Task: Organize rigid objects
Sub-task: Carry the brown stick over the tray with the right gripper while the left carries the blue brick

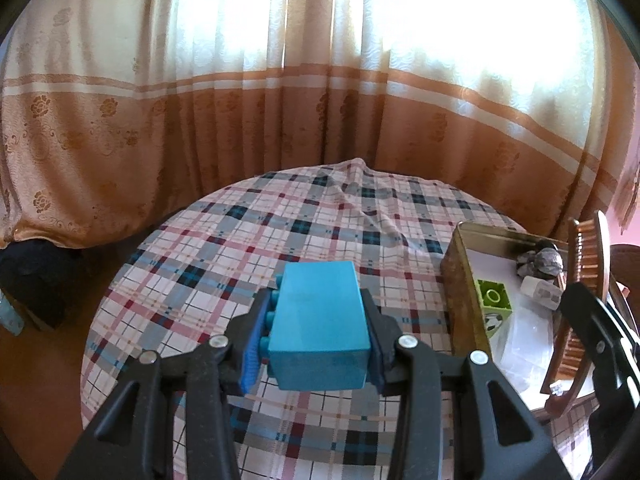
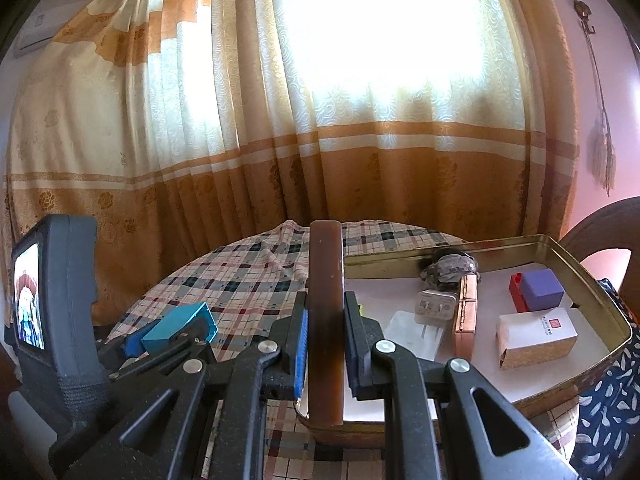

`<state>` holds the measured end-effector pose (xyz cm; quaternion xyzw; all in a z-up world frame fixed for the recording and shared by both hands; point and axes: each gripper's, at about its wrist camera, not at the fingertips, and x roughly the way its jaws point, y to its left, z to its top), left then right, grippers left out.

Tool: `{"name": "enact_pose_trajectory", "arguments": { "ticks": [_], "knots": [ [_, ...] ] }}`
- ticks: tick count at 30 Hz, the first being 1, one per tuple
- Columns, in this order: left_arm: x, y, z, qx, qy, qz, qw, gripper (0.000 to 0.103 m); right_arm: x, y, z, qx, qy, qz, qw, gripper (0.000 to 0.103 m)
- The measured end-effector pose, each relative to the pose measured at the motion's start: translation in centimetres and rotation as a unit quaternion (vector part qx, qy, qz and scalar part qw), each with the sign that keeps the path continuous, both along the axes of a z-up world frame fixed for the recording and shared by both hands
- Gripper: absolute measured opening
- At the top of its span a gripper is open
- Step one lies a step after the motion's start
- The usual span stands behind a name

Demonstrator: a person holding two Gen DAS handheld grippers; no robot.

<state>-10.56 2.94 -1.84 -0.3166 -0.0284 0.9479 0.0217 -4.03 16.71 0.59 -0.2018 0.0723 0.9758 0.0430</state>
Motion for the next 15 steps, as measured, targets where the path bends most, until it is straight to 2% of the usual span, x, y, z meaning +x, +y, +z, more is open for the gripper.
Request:
{"name": "enact_pose_trajectory", "arguments": {
  "ticks": [15],
  "knots": [
    [1.1,2.0,1.6,-0.012,0.022,-0.024,0.9994,0.041,1.7,1.8,0.7,-0.003,0.01,-0.016,1.0,0.017]
  ]
}}
